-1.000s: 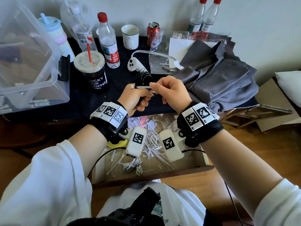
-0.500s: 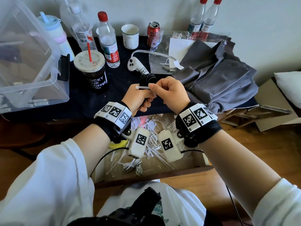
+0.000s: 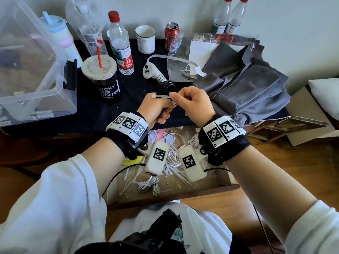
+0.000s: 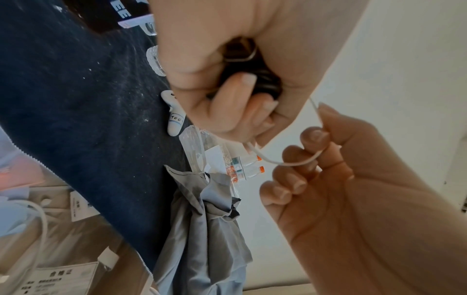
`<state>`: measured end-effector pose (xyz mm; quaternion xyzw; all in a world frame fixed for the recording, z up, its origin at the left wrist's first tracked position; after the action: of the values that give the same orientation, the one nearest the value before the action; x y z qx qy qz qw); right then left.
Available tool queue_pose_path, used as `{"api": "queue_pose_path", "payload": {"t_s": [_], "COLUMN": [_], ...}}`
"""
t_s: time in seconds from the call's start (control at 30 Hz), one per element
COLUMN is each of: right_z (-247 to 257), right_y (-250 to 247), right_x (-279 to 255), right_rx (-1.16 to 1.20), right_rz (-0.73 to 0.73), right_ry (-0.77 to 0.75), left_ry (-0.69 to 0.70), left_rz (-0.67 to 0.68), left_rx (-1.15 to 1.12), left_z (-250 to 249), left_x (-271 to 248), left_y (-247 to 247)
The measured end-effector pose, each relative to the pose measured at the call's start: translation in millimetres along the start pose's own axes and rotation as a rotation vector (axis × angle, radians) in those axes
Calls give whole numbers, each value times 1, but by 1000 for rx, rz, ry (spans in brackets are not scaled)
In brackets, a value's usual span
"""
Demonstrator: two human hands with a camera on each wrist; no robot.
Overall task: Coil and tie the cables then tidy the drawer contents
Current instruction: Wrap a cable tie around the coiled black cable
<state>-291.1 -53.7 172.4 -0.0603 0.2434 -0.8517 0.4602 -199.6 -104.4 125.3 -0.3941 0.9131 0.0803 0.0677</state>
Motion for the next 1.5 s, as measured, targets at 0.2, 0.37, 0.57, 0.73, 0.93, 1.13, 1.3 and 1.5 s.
{"api": "queue_pose_path", "payload": {"t_s": [0.2,0.37,0.57,0.73,0.93,1.13,1.3,1.5], "right_z": [-1,-1,0,0,-3,-2,4,-1], "right_y": [0,1,1,4,1,-3,-1,-2], "right_x": [0,1,1,0,0,-1,-5,-2], "right_rx": [-11,-24,-20,21,-42,-42,-14,31], "right_rz": [10,11,2,37,12,-15,31,15], "right_ry": [5,6,15,26,26,16,-9,2], "left_ry": [27,17,0,-14,0,-2,-14,-6], "left_rz": [-20,-14,-27,-32,-22,-22,-4,-2], "left_rx": [-5,8,48,80,79,74,68,30], "left_z": [1,2,3,5,5,2,1,-1], "left_x": [0,0,0,0,0,0,-1,-1], "left_y": [-2,-1,-2,-3,0,2,4,3]}}
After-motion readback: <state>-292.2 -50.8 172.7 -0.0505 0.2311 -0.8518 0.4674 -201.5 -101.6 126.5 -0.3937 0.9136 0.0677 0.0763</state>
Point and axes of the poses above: each hand's wrist, its own x-axis towards the middle knuckle, its own y-axis out of the palm, z = x × y, the point moved 9 cm from there along x, towards the middle knuckle, and after that the axes turned 14 degrees about y, right-handed, at the moved point
